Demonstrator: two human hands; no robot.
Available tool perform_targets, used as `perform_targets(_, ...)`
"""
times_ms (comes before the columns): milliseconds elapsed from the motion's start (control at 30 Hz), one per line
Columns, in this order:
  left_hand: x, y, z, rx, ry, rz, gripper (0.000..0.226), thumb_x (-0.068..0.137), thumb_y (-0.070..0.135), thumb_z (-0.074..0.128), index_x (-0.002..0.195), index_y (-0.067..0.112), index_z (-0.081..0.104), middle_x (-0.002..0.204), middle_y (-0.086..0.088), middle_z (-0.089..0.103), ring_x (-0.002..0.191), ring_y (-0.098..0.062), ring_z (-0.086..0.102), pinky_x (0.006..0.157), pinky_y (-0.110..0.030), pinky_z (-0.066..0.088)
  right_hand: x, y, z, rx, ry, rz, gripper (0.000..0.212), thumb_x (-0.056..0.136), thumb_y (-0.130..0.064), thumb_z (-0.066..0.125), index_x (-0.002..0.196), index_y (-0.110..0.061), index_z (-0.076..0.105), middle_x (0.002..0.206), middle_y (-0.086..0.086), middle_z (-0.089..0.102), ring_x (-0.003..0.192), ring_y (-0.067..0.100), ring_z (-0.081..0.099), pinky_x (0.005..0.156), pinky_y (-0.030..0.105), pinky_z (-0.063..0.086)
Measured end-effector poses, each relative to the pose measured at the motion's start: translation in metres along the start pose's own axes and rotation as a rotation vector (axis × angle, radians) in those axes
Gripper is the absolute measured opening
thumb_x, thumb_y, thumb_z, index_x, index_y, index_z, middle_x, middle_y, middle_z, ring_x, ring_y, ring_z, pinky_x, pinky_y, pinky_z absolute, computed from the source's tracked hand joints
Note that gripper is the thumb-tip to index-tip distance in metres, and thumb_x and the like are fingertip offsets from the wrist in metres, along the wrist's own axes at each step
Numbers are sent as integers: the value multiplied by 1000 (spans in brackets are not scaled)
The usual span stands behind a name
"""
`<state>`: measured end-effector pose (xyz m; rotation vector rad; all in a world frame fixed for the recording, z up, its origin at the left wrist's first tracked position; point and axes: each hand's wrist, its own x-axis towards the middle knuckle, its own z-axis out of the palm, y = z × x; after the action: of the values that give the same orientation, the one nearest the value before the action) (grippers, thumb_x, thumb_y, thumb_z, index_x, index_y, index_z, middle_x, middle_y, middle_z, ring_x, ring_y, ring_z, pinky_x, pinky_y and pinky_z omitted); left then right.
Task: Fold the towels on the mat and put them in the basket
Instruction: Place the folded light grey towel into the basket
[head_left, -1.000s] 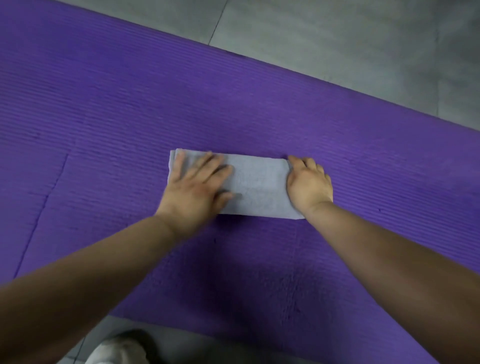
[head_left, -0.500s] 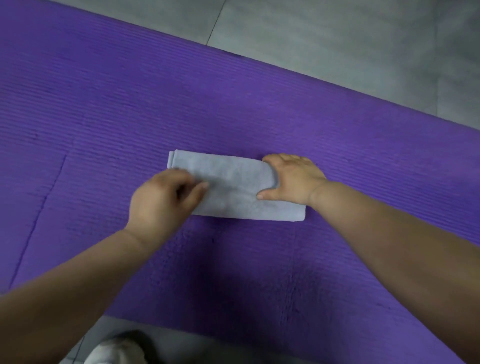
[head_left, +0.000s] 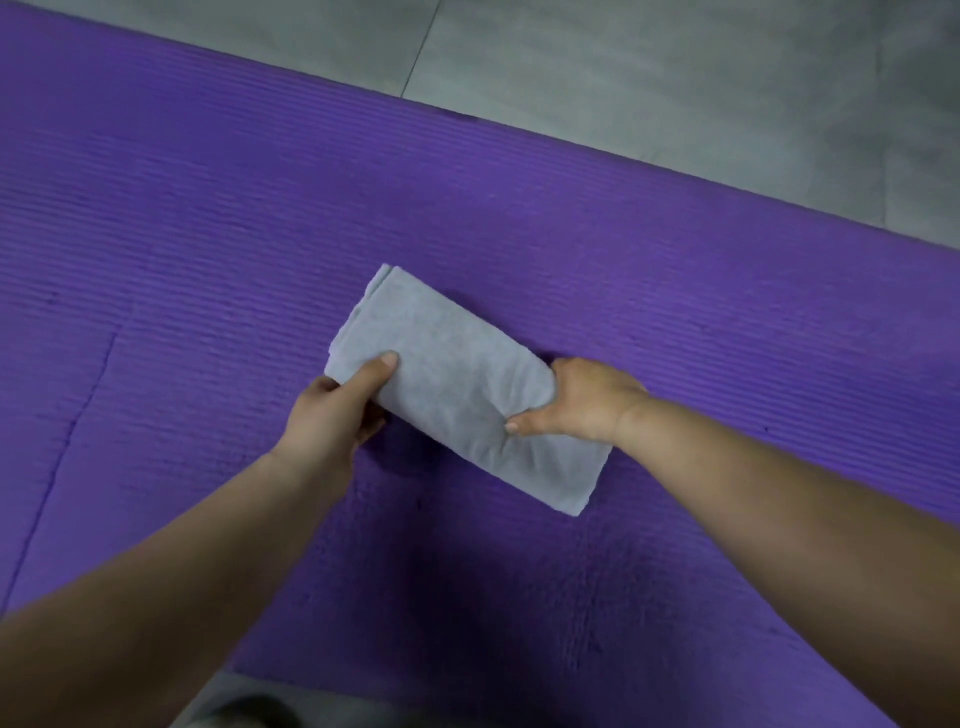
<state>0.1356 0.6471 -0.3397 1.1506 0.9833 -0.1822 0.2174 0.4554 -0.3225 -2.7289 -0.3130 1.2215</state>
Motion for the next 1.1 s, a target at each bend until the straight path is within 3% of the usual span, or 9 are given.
perform_targets(233,-41,26,18,-3,72,-14,28,87,32,53,113,21,54,101,5,64,79,-5,60,65,-22,44,-54,-5,-13,108,-32,7,57,71,-63,62,106,-19,52,113,1,59,106,23,56,73,29,36)
perform_targets(367,-124,71,27,-32,93,-19,6,89,21,53,90,17,58,79,7,72,68,-4,67,56,-16,54,-150,-2,-25,519,-103,99,63,68,-55,70,116,-17,55,112,0,63,106,20,59,80,29,45)
perform_targets(467,-206,123,42,15,-15,-21,7,90,18,51,92,18,58,79,9,72,69,0,67,64,-19,52,-246,-8,-53,890,-101,110,45,65,-39,79,101,-26,56,90,-16,61,89,7,58,75,23,47)
perform_targets(567,-285,182,64,67,-97,8,10,90,14,50,86,19,58,66,12,70,61,4,65,58,-14,51,-339,-18,-97,1038,-85,119,49,62,-37,82,101,-29,54,93,-18,61,89,2,58,83,27,48)
perform_targets(667,-378,256,98,158,-248,25,4,84,14,59,85,17,59,68,9,70,58,2,64,49,-11,48,-445,-24,-157,1180,39,192,51,51,-46,79,93,-34,52,94,-19,62,88,0,60,79,26,52)
perform_targets(733,-436,298,126,218,-402,76,14,74,16,66,86,17,61,73,8,72,66,-2,67,54,-13,51,-508,-26,-192,1313,160,198,55,47,-39,82,92,-30,53,90,-16,63,78,-6,61,67,16,51)
perform_targets(833,-514,334,172,299,-553,129,9,84,14,60,93,17,59,90,3,68,81,-9,63,69,-22,49,-588,-21,-225,1521,273,179,55,48,-30,79,99,-21,58,86,-12,71,73,-7,65,60,11,48)
perform_targets(967,-604,335,239,427,-733,186,11,89,16,53,99,13,58,95,-1,64,82,-9,60,65,-22,48,-684,4,-235,1699,438,161,50,47,-34,76,93,-19,65,85,-7,74,81,9,70,68,21,52)
perform_targets(1100,-706,287,301,473,-889,214,12,90,10,52,82,15,59,68,8,69,63,-2,63,52,-10,49,-785,54,-209,1823,650,187,60,41,-39,75,95,-18,63,84,-7,74,79,8,69,66,19,52)
